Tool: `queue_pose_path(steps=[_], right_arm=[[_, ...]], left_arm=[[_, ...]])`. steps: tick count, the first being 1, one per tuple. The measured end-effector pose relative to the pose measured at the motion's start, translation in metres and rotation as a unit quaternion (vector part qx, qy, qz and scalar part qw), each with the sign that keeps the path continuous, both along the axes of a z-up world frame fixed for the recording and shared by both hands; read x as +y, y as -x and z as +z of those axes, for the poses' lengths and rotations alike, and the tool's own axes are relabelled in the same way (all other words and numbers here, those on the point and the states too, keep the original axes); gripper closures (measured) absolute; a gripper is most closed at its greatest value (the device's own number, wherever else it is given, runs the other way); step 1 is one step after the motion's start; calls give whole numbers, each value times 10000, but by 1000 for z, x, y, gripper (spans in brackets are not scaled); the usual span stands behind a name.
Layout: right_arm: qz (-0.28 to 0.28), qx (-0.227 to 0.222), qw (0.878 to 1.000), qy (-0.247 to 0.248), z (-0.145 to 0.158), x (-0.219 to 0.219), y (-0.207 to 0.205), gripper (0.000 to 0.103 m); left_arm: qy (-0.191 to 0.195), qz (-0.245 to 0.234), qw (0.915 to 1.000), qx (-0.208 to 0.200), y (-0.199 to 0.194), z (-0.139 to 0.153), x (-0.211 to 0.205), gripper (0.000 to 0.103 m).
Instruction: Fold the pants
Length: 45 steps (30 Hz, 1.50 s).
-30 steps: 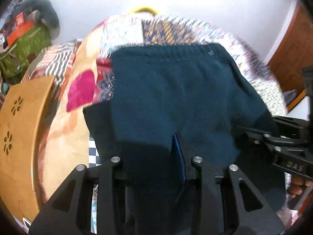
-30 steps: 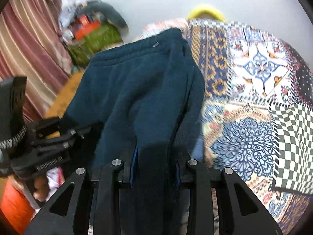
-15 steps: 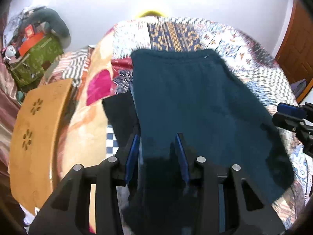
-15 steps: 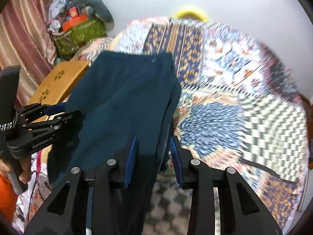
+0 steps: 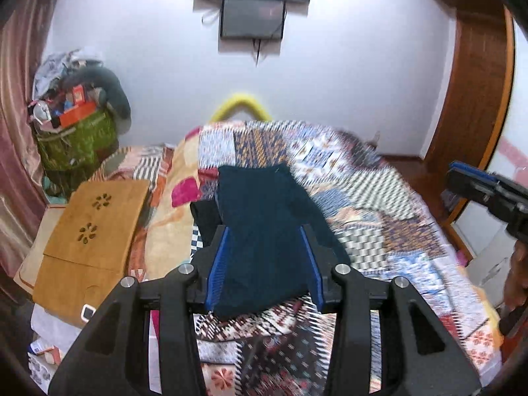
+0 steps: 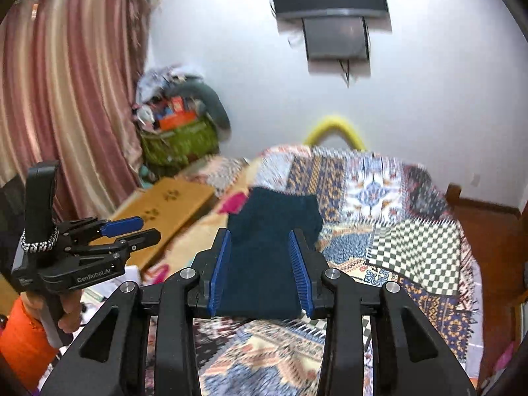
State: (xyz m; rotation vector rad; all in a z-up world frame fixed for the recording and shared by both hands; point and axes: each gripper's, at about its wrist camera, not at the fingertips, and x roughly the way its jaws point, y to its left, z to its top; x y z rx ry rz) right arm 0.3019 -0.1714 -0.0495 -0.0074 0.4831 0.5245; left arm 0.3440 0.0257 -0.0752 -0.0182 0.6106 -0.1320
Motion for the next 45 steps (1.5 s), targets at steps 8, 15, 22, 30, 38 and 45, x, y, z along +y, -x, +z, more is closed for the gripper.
queue_pose_path(steps=[8, 15, 22, 30, 38, 45], right_arm=[[-43, -773, 9961, -415, 33, -9, 90, 70], [-99, -1311, 9900, -514, 51, -13, 144, 44], [-431, -1416, 9875, -546, 49, -14, 161, 14], [-550, -1449, 9856, -678, 47, -17, 169, 1], [-567, -1456, 9859, -599, 43, -18, 173, 1], [-543, -1352, 9870, -675, 41, -21, 172, 0]], left_arm=[[320, 0, 9951, -939, 110, 65, -3, 60], [218, 41, 9852, -1700, 187, 91, -16, 40], [115, 251, 9782, -2058, 222, 95, -21, 2], [222, 389, 9768, -2093, 231, 92, -13, 0], [223, 488, 9773, -2047, 229, 88, -13, 0], [143, 507, 9778, -2027, 227, 85, -15, 0]])
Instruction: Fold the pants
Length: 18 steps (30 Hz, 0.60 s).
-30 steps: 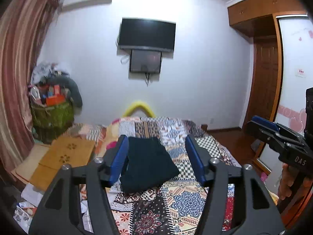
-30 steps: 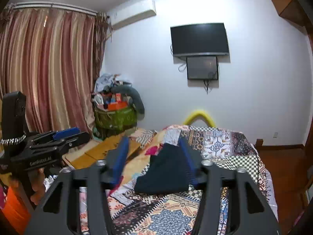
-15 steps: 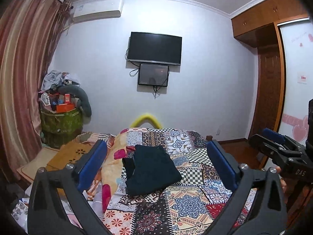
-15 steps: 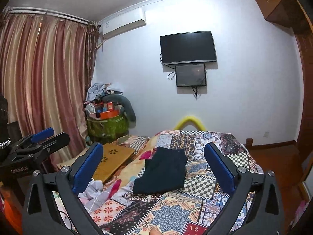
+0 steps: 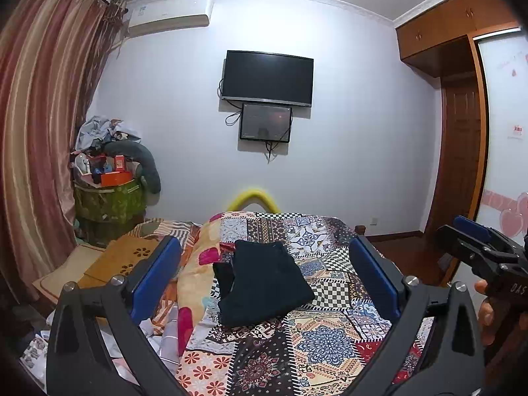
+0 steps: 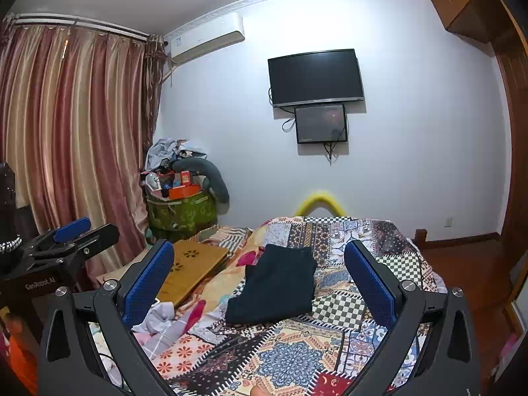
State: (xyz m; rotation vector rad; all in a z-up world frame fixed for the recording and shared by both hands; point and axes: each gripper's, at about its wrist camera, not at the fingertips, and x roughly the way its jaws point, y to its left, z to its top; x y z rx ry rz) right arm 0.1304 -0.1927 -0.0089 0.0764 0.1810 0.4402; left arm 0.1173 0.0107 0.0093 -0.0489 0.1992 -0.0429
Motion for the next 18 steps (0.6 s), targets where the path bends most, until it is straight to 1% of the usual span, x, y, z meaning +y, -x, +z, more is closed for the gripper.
queue_pose_path(steps=[11, 18], right_arm=[[7, 48, 9999, 93, -3, 2, 0, 0], [-36, 77, 9999, 114, -2, 1, -1, 0]], left_arm=[[-74, -2, 9999, 138, -11, -7, -6, 0], [-128, -23, 9998, 145, -12, -9, -9, 0]])
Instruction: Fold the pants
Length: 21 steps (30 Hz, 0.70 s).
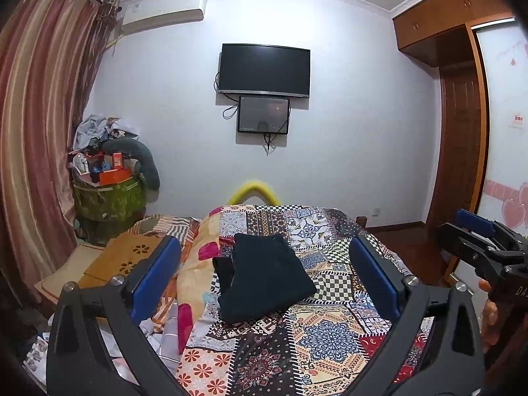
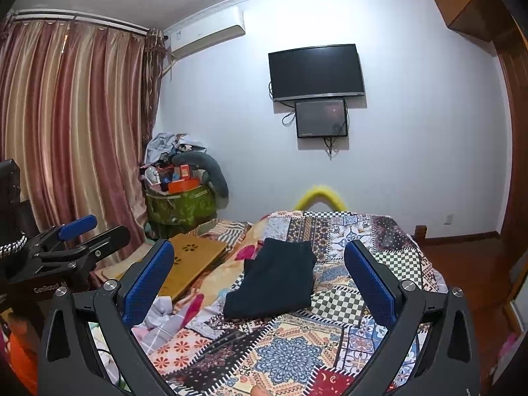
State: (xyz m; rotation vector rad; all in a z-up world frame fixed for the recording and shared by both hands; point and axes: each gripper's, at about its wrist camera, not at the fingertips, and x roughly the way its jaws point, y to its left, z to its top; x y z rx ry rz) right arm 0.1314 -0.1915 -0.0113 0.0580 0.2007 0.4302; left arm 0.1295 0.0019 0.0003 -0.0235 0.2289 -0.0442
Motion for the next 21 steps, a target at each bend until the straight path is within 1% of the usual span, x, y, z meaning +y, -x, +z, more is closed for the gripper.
queue_pose_path(steps=[21], right_arm=[[-130, 39, 9999, -78, 1, -8, 1, 0]], left_arm=[[-71, -129, 9999, 24, 3, 1, 0, 0]])
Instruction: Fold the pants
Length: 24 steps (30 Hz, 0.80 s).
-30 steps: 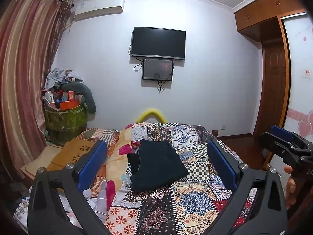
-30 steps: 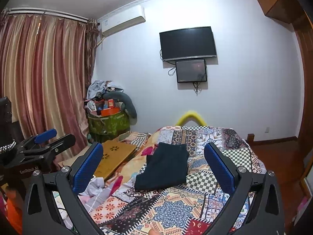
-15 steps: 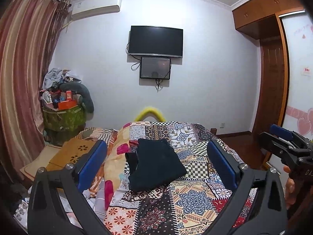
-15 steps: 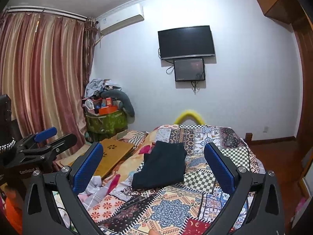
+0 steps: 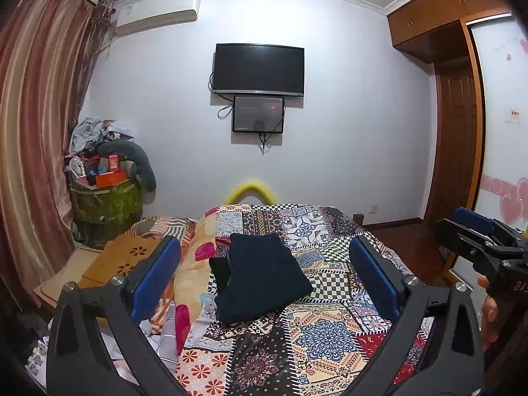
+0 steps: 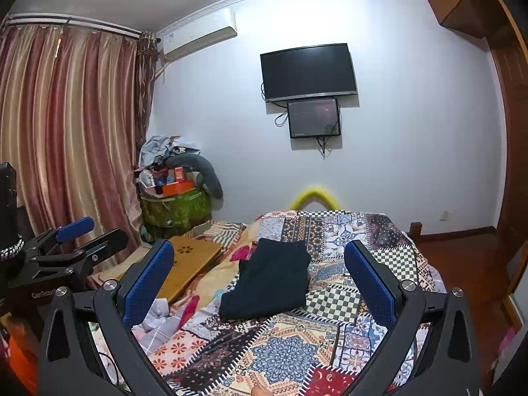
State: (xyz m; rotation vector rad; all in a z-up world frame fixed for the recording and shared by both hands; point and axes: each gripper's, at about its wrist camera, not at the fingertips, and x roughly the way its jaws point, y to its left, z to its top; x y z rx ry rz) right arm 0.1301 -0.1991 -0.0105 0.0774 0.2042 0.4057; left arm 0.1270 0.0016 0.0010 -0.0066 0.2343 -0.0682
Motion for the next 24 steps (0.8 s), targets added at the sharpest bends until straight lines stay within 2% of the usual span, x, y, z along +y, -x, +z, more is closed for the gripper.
queue_pose_path(steps=[13, 24], right_arm=[[-26, 10, 10000, 16, 0, -2, -1, 0], [-64, 42, 10000, 48, 0, -2, -3, 0]], left_arm=[[-84, -42, 9999, 37, -3, -1, -4, 0], [6, -152, 9998, 90, -5, -5, -4, 0]])
